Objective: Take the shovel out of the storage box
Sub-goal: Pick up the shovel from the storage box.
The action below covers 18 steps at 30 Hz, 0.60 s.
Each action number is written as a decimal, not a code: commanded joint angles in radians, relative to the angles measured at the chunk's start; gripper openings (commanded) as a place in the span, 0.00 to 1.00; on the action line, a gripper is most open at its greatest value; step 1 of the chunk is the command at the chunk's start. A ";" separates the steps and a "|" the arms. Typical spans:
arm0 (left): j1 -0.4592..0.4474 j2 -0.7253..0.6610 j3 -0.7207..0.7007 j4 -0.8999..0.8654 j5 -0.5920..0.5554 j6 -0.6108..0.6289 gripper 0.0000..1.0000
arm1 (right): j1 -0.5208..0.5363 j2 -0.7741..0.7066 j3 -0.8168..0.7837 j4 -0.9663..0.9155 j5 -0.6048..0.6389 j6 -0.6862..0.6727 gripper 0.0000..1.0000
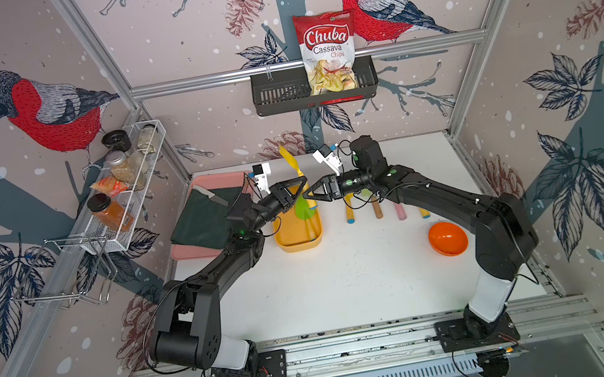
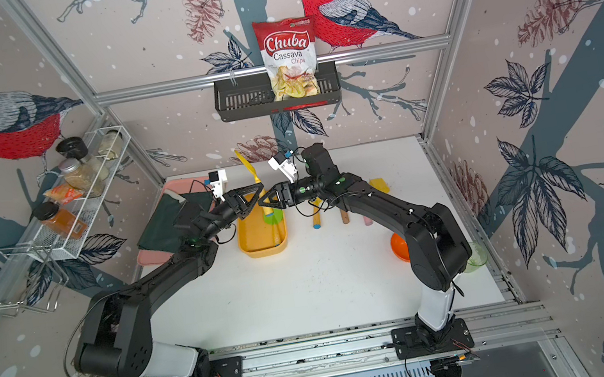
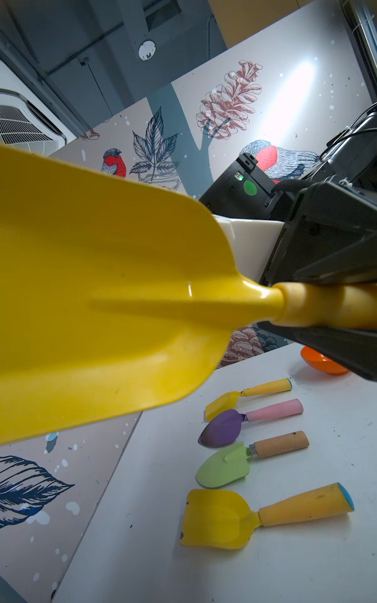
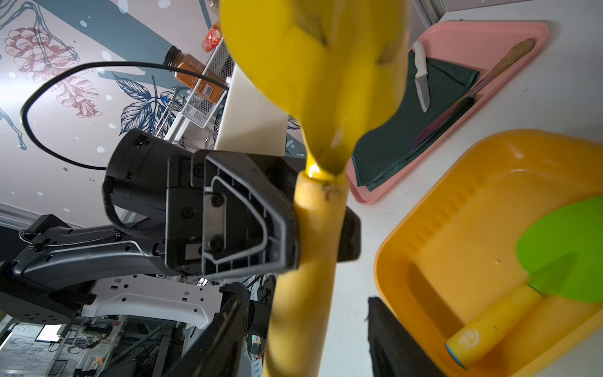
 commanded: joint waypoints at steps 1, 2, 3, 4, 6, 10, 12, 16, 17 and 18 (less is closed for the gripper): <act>0.003 -0.008 -0.011 0.092 0.005 -0.003 0.00 | -0.001 0.019 0.016 0.043 -0.033 0.029 0.57; 0.003 -0.007 -0.013 0.096 0.006 -0.005 0.00 | 0.001 0.026 0.019 0.044 -0.035 0.031 0.54; 0.002 -0.005 -0.013 0.095 0.008 -0.002 0.00 | 0.002 0.029 0.021 0.044 -0.039 0.033 0.51; 0.002 -0.003 -0.016 0.096 0.010 -0.001 0.00 | 0.003 0.033 0.023 0.043 -0.045 0.035 0.47; 0.002 0.000 -0.021 0.099 0.014 0.002 0.00 | 0.005 0.035 0.022 0.044 -0.050 0.038 0.38; 0.002 0.000 -0.041 0.144 0.008 -0.018 0.09 | 0.004 0.033 0.013 0.030 -0.046 0.028 0.29; 0.002 0.005 -0.042 0.149 0.007 -0.022 0.23 | 0.004 0.034 0.008 0.033 -0.046 0.030 0.27; 0.006 -0.001 -0.057 0.136 -0.001 -0.021 0.96 | 0.002 0.014 -0.002 -0.007 -0.005 0.014 0.24; 0.010 -0.012 -0.064 0.115 -0.009 -0.018 0.98 | 0.001 0.000 0.000 -0.051 0.037 -0.007 0.24; 0.015 -0.022 -0.073 0.091 -0.016 -0.011 0.99 | -0.001 -0.017 0.004 -0.114 0.088 -0.029 0.24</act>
